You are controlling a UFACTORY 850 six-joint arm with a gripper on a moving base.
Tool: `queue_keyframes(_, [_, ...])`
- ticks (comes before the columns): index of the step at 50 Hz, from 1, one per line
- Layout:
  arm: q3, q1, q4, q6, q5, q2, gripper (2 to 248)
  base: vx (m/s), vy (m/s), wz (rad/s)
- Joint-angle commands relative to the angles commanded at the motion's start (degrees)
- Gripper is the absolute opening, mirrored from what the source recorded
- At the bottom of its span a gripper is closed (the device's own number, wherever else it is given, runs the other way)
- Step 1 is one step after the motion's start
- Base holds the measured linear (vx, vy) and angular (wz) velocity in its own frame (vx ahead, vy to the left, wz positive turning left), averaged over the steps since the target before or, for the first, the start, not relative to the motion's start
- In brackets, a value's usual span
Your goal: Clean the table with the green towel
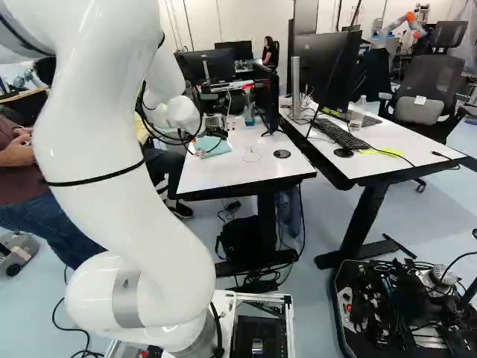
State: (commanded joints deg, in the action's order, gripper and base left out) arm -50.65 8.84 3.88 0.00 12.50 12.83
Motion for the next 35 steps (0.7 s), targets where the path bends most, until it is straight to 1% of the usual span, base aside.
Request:
queue_keyframes(28, [0.03, 0.0, 0.0, 0.0, 0.0, -0.19, 247, 0.0, 0.0, 0.0])
queue_keyframes(35, [-1.15, -0.1, 0.0, 0.0, 0.0, 0.83, 247, 0.0, 0.0, 0.0])
